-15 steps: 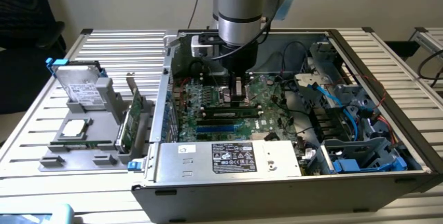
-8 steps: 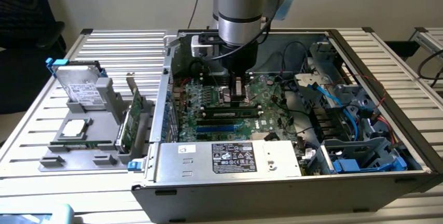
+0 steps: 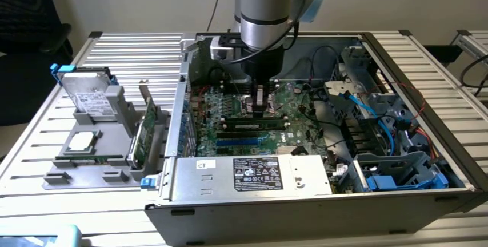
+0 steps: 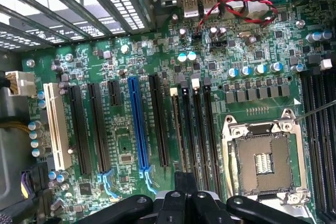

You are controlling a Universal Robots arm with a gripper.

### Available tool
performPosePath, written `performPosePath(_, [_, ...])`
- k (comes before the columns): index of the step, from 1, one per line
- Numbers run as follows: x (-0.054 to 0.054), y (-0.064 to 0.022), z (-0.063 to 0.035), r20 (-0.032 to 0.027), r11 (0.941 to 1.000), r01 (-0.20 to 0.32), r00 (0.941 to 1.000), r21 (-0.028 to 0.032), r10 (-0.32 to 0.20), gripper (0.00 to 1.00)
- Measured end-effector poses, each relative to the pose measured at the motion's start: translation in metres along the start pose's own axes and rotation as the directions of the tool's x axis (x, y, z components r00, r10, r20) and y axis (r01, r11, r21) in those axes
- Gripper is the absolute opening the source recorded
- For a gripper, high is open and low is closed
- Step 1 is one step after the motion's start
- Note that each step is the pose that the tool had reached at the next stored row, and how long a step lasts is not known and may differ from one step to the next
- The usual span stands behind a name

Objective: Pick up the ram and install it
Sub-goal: 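Press down the ram until it locks into place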

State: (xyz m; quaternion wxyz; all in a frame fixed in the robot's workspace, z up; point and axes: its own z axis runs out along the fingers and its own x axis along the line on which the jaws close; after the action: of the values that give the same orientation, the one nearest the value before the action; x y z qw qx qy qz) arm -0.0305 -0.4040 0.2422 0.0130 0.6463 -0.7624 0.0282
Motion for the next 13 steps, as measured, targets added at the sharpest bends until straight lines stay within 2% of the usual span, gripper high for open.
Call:
performPosePath(7, [0.0, 0.0, 0.0, -0.0038, 0.9966, -0.082, 0.9966, -0.0036, 0.082, 0.11])
performPosePath(13, [0.0, 0.0, 0.0, -0.0057, 0.9885, -0.151, 0.9885, -0.005, 0.151, 0.11])
